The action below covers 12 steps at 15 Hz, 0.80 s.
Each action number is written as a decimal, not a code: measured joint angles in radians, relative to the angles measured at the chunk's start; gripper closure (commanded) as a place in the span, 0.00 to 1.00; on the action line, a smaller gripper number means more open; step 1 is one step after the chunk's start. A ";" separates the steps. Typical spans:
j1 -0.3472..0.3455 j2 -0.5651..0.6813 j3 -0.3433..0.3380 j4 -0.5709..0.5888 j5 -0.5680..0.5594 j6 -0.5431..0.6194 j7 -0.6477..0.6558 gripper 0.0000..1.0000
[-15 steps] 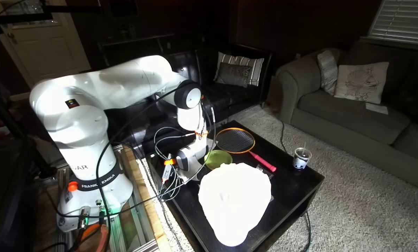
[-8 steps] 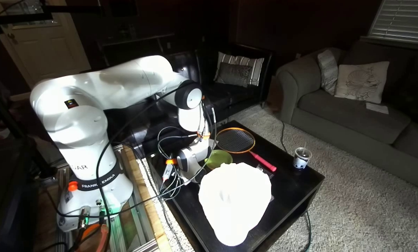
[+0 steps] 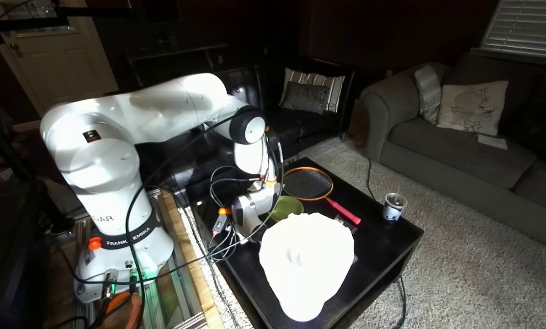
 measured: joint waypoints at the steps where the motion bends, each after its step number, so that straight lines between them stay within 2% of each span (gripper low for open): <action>1: -0.001 0.000 0.000 0.000 0.005 0.003 0.000 0.22; 4: -0.006 0.001 0.002 0.000 0.016 0.003 0.000 0.02; 12: -0.003 -0.003 0.018 0.019 0.032 0.031 -0.001 0.00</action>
